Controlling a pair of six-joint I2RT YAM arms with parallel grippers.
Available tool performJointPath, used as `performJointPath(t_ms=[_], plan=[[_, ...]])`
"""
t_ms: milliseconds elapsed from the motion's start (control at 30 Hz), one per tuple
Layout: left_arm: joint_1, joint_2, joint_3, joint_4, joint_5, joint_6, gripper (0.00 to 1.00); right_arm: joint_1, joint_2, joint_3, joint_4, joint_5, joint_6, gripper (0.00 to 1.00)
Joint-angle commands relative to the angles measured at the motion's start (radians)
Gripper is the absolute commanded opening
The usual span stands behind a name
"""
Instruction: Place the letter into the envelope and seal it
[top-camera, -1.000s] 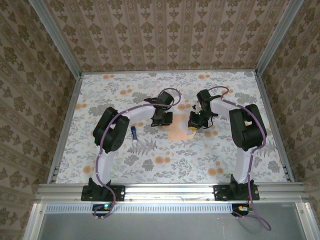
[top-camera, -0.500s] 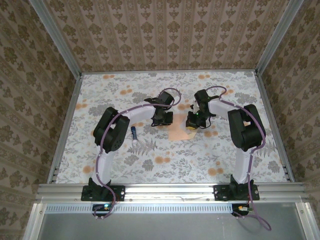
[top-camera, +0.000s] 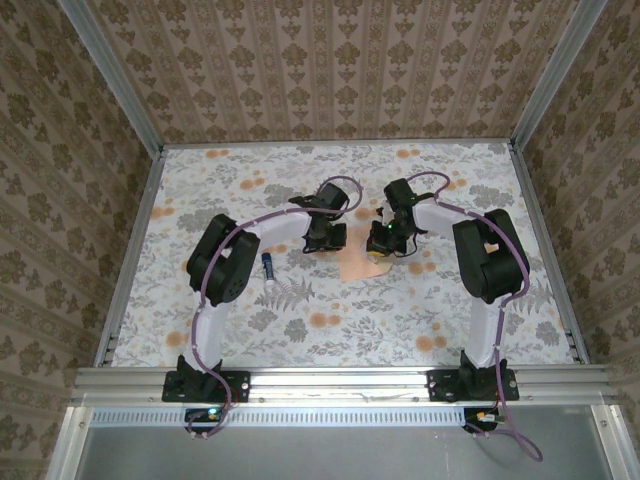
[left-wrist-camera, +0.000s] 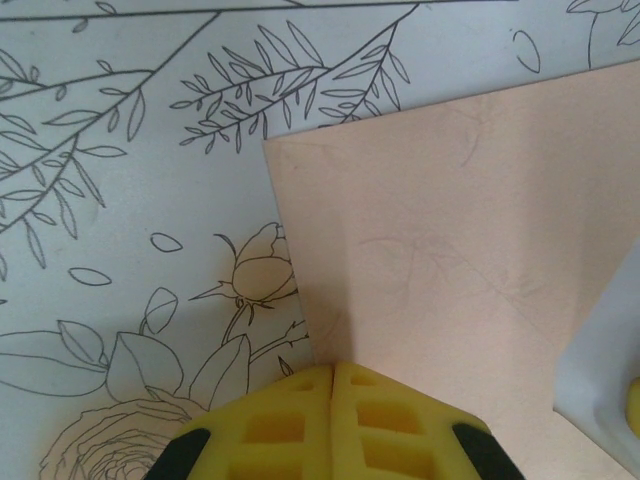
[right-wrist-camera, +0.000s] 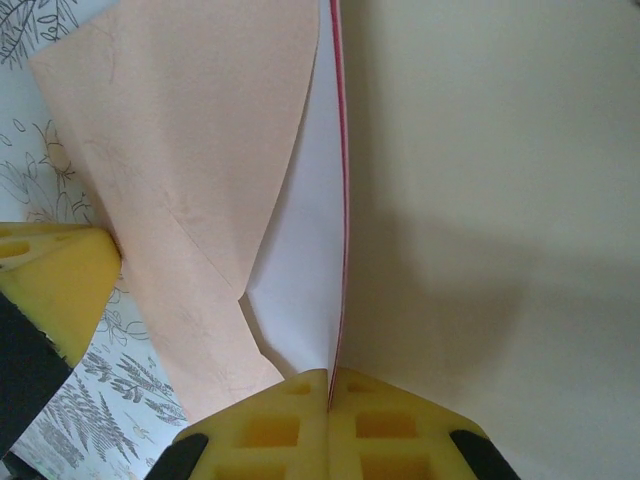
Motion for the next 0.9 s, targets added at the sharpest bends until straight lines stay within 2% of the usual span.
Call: performJointPath(t_ms=[0,267,367,667,867], plan=[[-0.012,0.033,0.011,-0.007,0.026,0.003,0.0,0.012,0.008,-0.01,0.012,-0.042,-0.014,0.0],[0.001,0.05,0.043,-0.03,0.026,0.038,0.0,-0.02,-0.037,-0.021,0.0,-0.018,-0.04,0.0],[0.004,0.048,0.043,-0.034,0.028,0.043,0.0,-0.04,-0.046,-0.014,-0.03,-0.021,-0.046,0.13],[0.004,0.046,0.029,-0.028,0.031,0.041,0.0,-0.071,-0.029,0.007,-0.011,-0.068,-0.042,0.28],[0.005,0.046,0.034,-0.032,0.031,0.047,0.0,-0.08,-0.014,0.008,0.029,-0.082,-0.034,0.26]])
